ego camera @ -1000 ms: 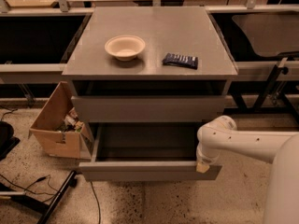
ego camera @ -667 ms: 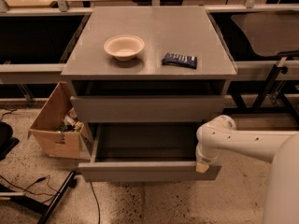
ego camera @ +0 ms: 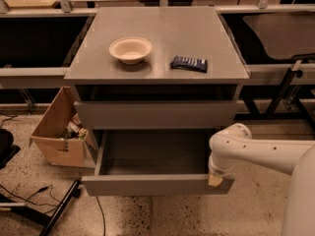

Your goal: Open middle drawer

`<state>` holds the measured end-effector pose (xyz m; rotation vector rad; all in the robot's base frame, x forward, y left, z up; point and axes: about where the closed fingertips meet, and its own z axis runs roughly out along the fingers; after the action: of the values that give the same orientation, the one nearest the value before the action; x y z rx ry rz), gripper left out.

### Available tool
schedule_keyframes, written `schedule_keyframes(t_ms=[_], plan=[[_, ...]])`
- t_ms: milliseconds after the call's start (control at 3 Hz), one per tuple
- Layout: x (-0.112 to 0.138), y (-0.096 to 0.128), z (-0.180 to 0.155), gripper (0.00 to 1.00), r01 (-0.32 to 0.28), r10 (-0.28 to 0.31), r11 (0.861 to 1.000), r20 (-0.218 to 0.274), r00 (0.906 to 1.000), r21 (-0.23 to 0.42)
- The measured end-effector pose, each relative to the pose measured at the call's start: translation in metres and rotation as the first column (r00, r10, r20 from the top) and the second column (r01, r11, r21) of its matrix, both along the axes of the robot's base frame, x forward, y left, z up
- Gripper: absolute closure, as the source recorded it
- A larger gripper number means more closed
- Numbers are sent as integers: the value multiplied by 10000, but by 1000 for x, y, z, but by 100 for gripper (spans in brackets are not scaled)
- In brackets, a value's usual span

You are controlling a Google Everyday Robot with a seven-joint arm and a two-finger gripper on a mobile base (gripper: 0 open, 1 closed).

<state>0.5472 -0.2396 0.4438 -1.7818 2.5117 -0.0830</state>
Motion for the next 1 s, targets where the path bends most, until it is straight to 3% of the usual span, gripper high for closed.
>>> schedule_keyframes(t_ms=[333, 1000], plan=[[0, 0, 0, 82, 0, 0, 10000, 0, 10000, 0], [0, 0, 0, 35, 0, 0, 10000, -1, 10000, 0]])
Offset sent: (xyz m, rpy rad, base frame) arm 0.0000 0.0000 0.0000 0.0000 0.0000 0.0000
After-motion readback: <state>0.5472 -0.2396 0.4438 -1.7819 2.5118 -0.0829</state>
